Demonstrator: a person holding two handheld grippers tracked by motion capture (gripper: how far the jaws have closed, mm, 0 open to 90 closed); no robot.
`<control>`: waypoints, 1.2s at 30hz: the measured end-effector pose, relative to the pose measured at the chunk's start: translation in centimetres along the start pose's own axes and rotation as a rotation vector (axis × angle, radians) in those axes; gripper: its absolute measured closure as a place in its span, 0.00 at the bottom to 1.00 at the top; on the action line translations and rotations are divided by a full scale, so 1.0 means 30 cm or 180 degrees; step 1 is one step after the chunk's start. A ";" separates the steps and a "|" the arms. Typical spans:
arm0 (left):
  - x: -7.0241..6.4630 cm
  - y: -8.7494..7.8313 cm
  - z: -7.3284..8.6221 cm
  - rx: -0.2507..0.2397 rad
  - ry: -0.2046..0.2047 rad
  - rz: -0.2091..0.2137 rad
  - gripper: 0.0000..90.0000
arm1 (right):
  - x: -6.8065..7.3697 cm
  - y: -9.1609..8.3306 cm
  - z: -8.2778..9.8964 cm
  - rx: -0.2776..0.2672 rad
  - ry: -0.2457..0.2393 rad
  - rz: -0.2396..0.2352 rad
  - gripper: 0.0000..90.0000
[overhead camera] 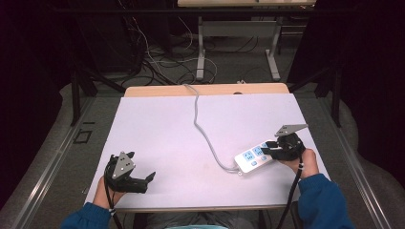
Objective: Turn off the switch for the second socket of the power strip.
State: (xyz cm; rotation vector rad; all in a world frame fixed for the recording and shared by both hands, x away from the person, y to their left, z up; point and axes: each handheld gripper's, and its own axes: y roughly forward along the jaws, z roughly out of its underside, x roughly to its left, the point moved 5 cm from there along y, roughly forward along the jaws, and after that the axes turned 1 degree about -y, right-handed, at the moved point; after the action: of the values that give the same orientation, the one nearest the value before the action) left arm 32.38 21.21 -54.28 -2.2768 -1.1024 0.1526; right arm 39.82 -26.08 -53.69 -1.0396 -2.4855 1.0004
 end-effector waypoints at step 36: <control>0.001 0.001 0.000 0.0008 0.0016 0.0002 0.00 | 0.048 0.024 0.024 0.0302 -0.0200 0.0046 1.00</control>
State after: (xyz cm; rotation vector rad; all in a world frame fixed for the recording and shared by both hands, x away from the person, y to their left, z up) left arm 32.41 21.22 -54.30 -2.2741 -1.0985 0.1483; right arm 38.85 -25.05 -54.73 -1.0134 -2.4561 1.1605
